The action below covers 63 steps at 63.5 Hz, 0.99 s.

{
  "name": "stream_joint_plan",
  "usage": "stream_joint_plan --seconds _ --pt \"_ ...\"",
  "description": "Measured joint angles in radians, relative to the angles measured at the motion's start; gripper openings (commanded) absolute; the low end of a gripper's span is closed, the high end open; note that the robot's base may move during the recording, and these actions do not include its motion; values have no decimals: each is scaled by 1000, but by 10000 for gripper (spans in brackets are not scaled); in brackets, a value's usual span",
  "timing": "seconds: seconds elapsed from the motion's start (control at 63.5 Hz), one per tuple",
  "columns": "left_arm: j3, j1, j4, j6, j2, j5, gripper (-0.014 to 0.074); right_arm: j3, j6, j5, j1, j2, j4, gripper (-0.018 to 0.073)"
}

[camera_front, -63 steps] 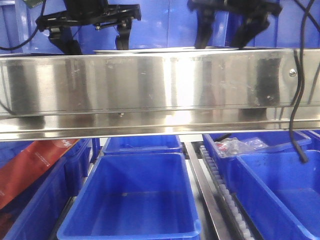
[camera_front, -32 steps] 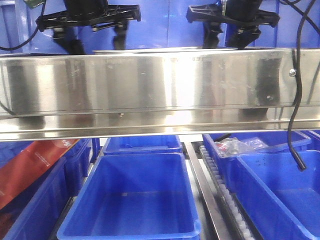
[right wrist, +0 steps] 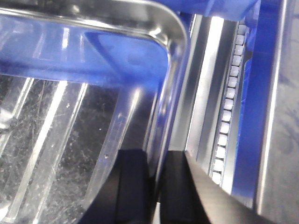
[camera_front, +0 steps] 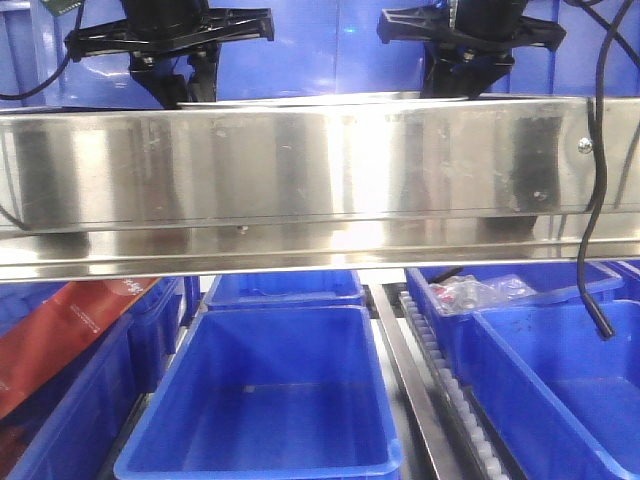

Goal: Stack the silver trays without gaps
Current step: 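Lift the silver tray off the shelf with both grippers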

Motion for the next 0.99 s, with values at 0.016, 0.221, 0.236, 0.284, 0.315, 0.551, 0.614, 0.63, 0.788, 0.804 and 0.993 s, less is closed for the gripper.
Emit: stream_joint_plan --seconds 0.016,0.221,0.236,0.284,0.315,0.551,0.614,0.63,0.788,0.804,0.993 --pt "0 0 0 0 0 0 -5 0 0 0 0 0 0 -79" --pt "-31 0 2 2 0 46 -5 -37 0 62 0 0 0 -79" --pt "-33 0 2 5 0 48 -5 -42 0 65 0 0 0 -79" --pt "-38 0 2 9 0 51 -5 -55 0 81 0 0 0 -79" --pt "-41 0 2 10 -2 53 -5 -65 0 88 0 -2 0 -79" --pt "-48 0 0 14 -57 71 -5 -92 0 134 0 -62 -3 -79" --pt "-48 0 0 21 -77 78 -5 -94 -1 149 2 -83 -3 -79" --pt "-48 0 -2 24 -82 80 -5 -94 -1 153 2 -85 -3 -79" --pt "-48 -2 -7 44 -126 88 -5 -94 -1 184 2 -129 -5 -79" --pt "-48 -2 -8 44 -131 90 -5 -94 -1 185 2 -134 -5 -79" --pt "-48 -2 -10 51 -194 91 -5 -94 -1 183 3 -194 1 -79"
